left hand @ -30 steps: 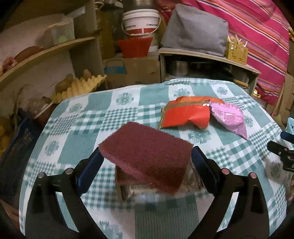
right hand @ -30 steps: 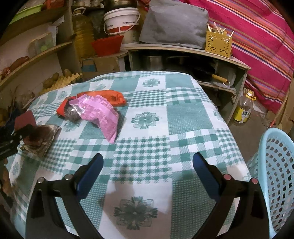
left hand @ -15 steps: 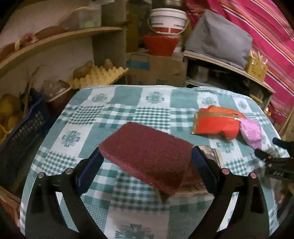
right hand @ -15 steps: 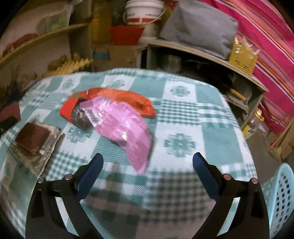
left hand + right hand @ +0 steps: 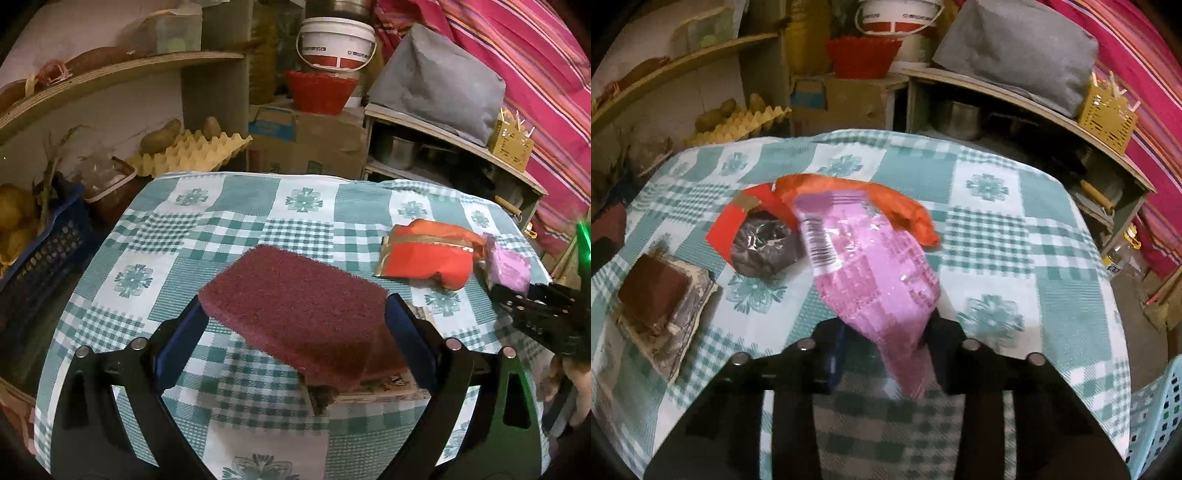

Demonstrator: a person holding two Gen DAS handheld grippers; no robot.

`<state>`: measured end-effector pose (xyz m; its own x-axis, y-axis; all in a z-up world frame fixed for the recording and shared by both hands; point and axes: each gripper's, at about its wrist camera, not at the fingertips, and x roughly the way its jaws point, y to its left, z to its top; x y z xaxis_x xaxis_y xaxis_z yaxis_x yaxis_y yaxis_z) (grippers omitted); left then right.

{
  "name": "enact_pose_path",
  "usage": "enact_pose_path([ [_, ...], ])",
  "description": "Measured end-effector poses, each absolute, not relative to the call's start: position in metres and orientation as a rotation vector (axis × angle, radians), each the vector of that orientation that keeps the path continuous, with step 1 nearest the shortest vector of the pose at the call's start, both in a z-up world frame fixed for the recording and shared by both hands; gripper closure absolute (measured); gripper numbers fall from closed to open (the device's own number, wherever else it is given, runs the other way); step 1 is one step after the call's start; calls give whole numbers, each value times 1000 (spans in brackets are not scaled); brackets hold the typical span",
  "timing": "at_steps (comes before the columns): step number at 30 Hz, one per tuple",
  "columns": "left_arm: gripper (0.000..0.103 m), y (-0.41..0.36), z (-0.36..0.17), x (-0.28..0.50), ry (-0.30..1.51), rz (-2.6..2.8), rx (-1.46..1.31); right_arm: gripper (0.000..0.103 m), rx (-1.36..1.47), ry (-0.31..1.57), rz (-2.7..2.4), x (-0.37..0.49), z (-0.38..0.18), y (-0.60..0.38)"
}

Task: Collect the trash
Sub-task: 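Grasp the pink wrapper with the right tool while the left tool holds the maroon pad, then carry the maroon pad and pink wrapper with both tools over the basket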

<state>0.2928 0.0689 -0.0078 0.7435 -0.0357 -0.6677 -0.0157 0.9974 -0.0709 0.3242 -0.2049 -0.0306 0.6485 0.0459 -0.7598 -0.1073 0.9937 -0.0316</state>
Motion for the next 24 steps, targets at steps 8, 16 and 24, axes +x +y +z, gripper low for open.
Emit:
enact_pose_path([
  [8,10,45,1,280,701,-64,-84,79,-22,792,56,266,-4,-257],
  [16,10,-9,4,266,692,-152,-43,79,81,731,-45,204,18,-333],
  [24,10,-72,14,247,662,-218,-4,79,130,698,-126,172,28,-400],
])
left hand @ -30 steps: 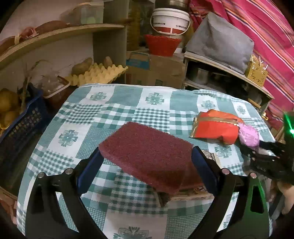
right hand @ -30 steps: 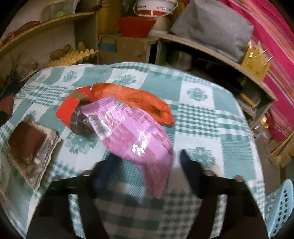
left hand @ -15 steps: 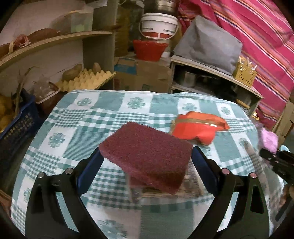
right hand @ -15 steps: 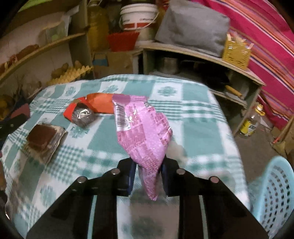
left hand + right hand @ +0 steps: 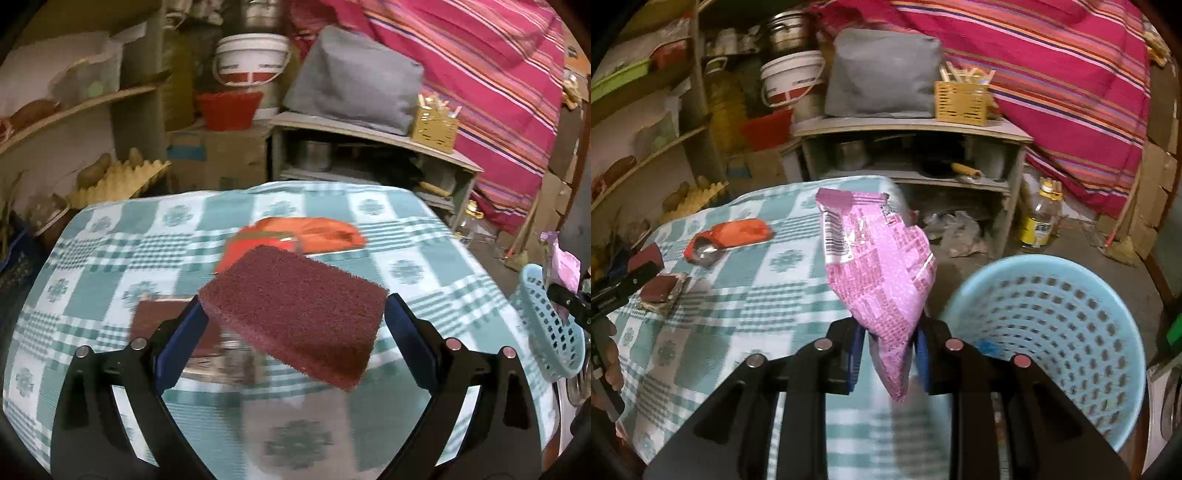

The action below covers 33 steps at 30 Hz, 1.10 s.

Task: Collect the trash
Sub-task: 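Carry the maroon pad and pink wrapper with both tools over the basket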

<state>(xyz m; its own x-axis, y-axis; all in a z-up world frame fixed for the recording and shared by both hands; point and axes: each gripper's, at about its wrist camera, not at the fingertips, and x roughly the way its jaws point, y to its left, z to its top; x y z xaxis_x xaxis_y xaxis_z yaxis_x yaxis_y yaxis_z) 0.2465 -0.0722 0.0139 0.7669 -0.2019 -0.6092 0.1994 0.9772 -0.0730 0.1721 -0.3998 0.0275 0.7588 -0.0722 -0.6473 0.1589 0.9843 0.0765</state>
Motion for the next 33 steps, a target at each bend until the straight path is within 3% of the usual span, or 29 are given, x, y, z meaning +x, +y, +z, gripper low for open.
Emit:
enact_pose_path([
  [21,10,-271,20,200,628,-466,69,79,247,712,-313,95,13,-543],
  [33,10,-351,-1,180,648,-567,134,79,287,726,-316,86,3,-563],
])
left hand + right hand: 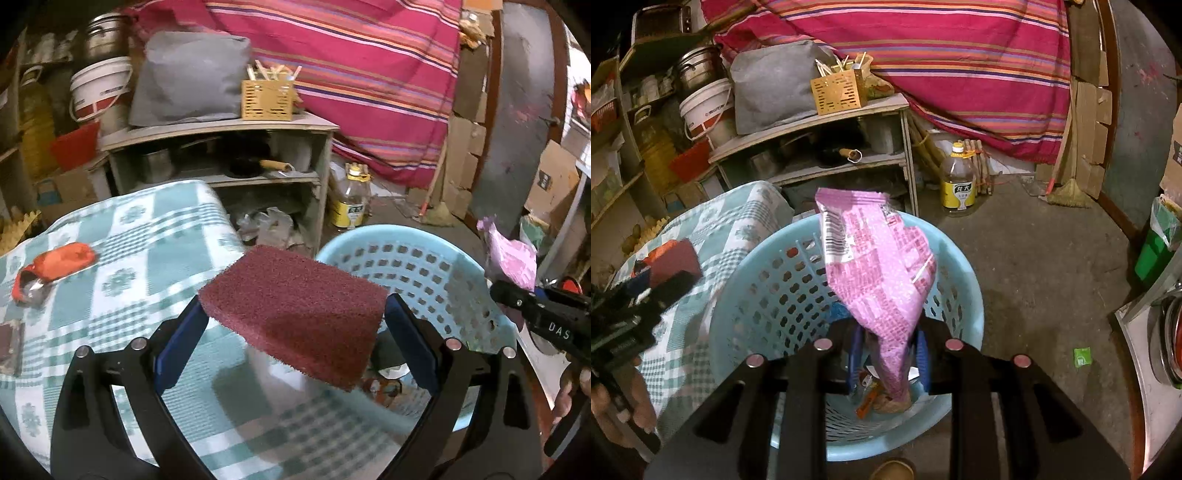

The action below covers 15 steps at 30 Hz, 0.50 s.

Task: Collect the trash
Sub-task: 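Carry the maroon pad and pink wrapper with both tools over the basket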

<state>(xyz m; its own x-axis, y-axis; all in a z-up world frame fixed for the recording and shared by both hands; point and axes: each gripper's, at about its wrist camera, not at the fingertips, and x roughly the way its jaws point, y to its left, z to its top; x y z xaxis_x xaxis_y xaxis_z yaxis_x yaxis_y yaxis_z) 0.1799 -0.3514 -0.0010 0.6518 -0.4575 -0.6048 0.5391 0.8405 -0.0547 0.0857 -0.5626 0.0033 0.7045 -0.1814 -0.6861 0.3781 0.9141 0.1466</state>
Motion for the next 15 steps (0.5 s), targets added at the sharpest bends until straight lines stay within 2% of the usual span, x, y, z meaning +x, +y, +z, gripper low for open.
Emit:
enact_pose_path([
  [15,9,-383,-15,176,672,-619,183,79,307,733,-321,84,-3,-566],
])
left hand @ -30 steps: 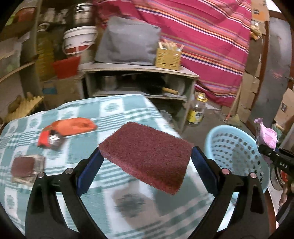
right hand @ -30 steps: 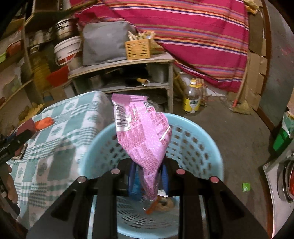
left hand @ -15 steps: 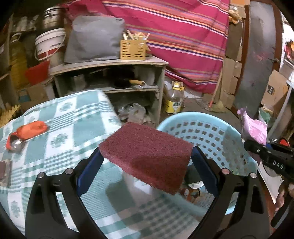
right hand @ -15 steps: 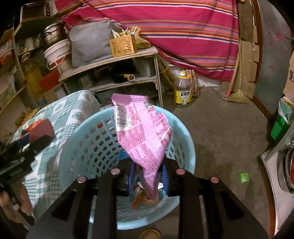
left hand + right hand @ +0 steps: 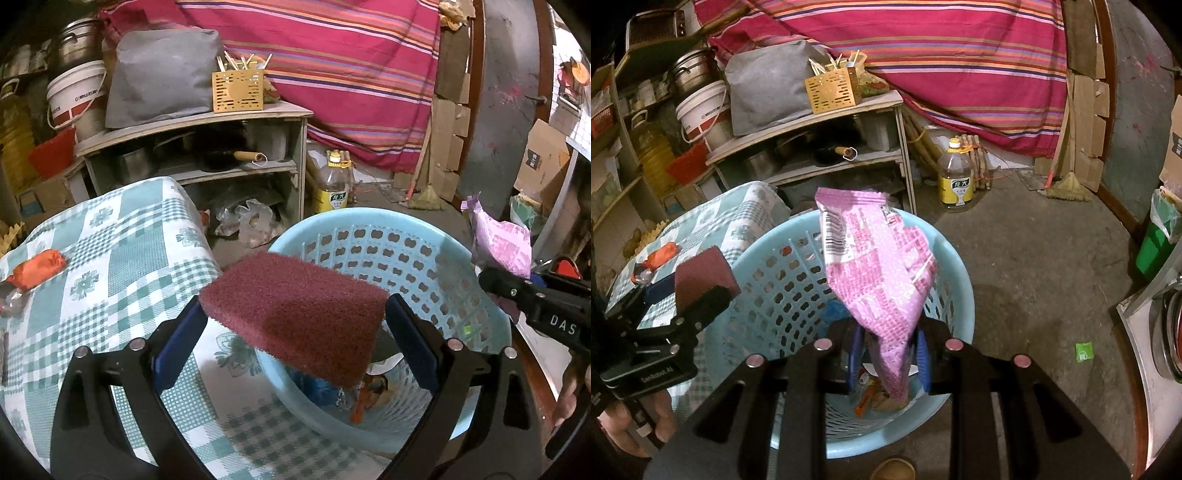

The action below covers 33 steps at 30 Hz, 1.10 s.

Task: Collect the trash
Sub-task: 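Carry the maroon pad and pink wrapper with both tools over the basket, then open both tools to drop the maroon pad and pink wrapper into the basket, then move the left tool back to the second maroon pad on the paper packet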

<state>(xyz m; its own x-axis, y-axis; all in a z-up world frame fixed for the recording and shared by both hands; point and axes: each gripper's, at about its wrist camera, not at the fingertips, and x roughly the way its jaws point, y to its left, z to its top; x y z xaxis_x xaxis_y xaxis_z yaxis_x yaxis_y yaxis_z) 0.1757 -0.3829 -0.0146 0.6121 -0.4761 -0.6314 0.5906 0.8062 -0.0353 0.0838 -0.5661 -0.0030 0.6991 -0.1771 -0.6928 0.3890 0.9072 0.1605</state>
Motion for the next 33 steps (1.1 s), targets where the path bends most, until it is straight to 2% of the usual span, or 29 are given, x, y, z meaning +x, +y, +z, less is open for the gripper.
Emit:
enact_pose_path([
  [3,6,-380,-13,177,668,-613,178,79,308,735,-321,84,-4,-566],
  [12,6,-353,-3,183,651,-557,160,78,307,733,-314,88,-4,-562],
  [16,6,-324,4,189,646,-495,143,75,305,737,-305,96,-5,-552],
  [17,6,-316,7,191,644,-482,138,63,304,741,-306,98,-4,-550],
  [18,6,-308,9,192,641,-469,135,47,303,744,-315,100,-5,-547],
  [19,6,-298,12,193,637,-451,134,41,300,752,-321,103,-5,-543],
  [22,6,-267,17,197,627,-395,137,37,295,767,-335,109,-6,-536],
  [25,6,-235,20,200,627,-340,131,22,297,770,-376,111,-3,-528],
  [33,6,-142,27,211,623,-195,96,18,281,728,-367,129,11,-486],
])
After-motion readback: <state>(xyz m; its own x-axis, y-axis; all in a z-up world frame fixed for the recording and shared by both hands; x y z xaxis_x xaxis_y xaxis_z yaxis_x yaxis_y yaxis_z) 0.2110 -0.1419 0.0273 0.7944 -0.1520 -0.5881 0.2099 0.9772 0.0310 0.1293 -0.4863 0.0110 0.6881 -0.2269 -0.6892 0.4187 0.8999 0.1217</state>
